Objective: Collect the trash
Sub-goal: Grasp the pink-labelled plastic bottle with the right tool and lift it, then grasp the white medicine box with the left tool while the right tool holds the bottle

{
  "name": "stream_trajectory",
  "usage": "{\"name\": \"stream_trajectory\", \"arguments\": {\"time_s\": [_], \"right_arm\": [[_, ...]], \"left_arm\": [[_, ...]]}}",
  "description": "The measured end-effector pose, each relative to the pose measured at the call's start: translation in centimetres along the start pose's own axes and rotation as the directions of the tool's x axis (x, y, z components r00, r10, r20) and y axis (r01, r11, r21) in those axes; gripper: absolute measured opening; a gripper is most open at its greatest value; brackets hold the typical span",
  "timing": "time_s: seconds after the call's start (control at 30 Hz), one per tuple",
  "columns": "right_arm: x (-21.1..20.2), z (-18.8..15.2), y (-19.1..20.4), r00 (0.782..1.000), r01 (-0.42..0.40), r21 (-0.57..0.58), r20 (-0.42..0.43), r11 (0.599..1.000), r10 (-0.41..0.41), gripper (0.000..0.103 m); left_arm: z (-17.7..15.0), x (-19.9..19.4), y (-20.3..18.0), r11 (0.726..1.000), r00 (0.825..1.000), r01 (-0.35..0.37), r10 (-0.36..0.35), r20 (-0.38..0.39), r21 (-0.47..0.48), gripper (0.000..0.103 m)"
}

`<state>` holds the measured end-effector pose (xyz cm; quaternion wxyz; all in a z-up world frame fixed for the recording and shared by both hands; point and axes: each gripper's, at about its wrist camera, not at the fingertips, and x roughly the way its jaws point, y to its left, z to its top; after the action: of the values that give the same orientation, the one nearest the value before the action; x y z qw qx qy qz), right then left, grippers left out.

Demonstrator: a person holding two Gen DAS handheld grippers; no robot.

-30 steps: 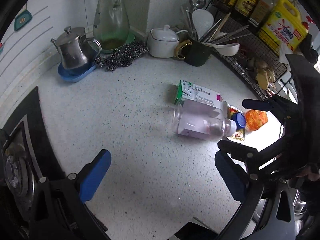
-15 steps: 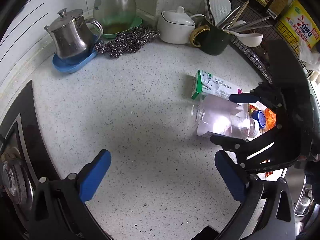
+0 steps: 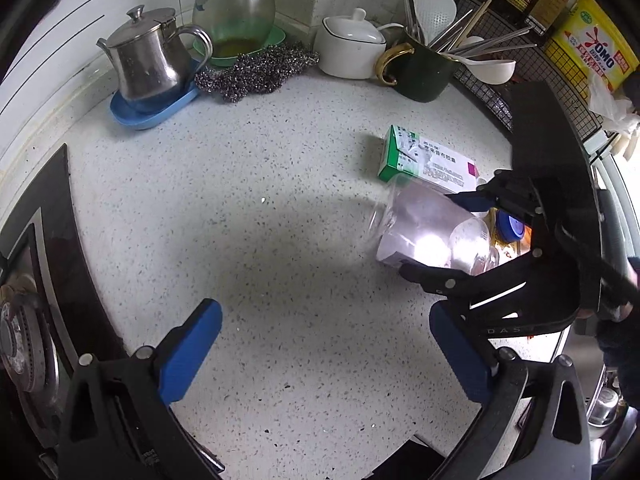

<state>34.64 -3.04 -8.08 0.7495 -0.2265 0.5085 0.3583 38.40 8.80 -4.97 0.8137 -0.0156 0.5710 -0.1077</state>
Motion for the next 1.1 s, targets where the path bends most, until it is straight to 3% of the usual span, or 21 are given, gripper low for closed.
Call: {"name": "stream_trajectory", "arguments": {"time_s": [0.17,0.33,0.47,0.6,0.67,0.77,0.87,1.1], "right_arm": [[-2.0,-1.5,-0.4,0.998,0.026,0.140,0.045,0.990,-0.033,0.070],[-5.6,-4.1,-2.3,0.993,0.071,0.339,0.060,0.938,-0.097,0.070],[-7.8,-6.3,-4.6,0.989,0.093,0.539,0.046,0.837,-0.139,0.070],[-8.3,-8.3,-6.3,0.984,0.128,0.675,0.005,0.727,-0.179,0.069],[-8.5,-8.6,-7.0,0.981,0.146,0.721,-0.019,0.677,-0.192,0.068],[-8.9,-8.6,-7.8,0.973,0.180,0.750,-0.039,0.636,-0.230,0.068],[-8.9,-8.6,-8.4,0.975,0.173,0.760,-0.042,0.626,-0.218,0.068],[-7.1,-7.5,-8.8,0.977,0.180,0.771,-0.071,0.611,-0.199,0.068]], "left_arm": [[0.6,-0.3,-0.6,0.999,1.000,0.004,-0.005,0.007,0.052,0.103],[2.6,0.1,-2.3,0.989,0.999,0.048,-0.051,0.016,0.137,0.103],[4.4,1.1,-4.5,0.961,0.995,0.088,-0.095,0.014,0.263,0.103],[6.6,2.9,-6.8,0.907,0.990,0.138,-0.143,-0.018,0.398,0.103],[7.7,3.6,-7.8,0.869,0.987,0.149,-0.156,-0.025,0.471,0.103],[9.2,4.7,-9.3,0.785,0.985,0.157,-0.172,-0.032,0.599,0.103],[10.4,5.8,-10.2,0.690,0.980,0.180,-0.190,-0.065,0.701,0.103],[12.0,9.7,-12.4,0.492,0.962,0.259,-0.212,-0.174,0.831,0.103]]}}
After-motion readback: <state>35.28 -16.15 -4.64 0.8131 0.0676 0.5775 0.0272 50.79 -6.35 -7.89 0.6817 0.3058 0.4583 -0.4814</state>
